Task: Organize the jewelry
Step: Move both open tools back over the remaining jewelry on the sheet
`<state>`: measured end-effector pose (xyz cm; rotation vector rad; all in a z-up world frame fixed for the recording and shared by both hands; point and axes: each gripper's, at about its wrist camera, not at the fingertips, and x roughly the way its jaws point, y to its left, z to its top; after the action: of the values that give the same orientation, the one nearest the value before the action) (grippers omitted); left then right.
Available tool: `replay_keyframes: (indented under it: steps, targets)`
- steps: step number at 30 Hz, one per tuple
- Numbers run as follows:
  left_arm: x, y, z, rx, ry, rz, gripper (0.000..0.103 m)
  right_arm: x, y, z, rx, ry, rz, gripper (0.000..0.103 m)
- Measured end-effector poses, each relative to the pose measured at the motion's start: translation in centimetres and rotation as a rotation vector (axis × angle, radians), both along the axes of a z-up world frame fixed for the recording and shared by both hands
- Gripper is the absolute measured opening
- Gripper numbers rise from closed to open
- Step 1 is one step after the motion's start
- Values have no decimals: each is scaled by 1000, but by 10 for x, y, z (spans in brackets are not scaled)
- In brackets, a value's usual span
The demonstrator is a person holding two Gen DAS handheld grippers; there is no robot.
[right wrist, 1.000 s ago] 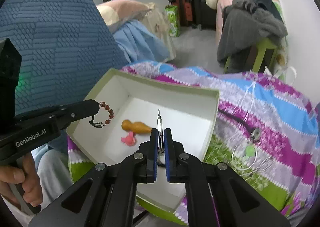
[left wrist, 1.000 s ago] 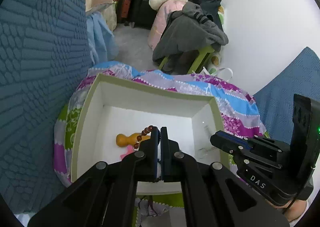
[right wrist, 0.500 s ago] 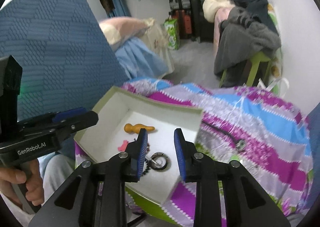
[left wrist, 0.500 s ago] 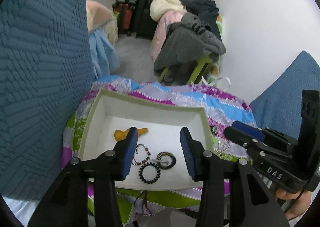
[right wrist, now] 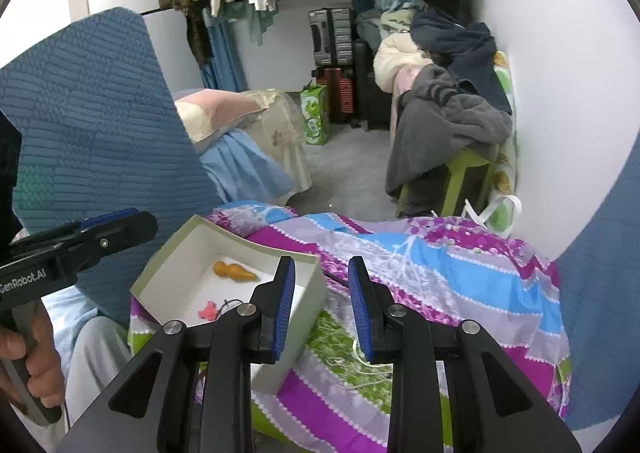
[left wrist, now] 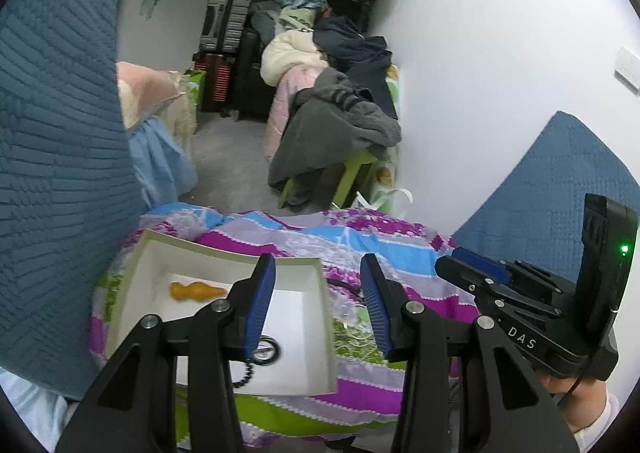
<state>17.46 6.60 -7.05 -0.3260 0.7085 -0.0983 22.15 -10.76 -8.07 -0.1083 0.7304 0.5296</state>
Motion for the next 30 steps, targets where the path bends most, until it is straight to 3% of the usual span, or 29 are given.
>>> replay_keyframes:
  steps: [20, 30]
  targets:
    - [21, -71, -41, -47, 33, -69, 45, 7, -90, -64, -17, 37, -117, 25]
    - [47, -109, -86, -88, 120, -120, 45, 30, -116, -126, -26, 111, -126, 25]
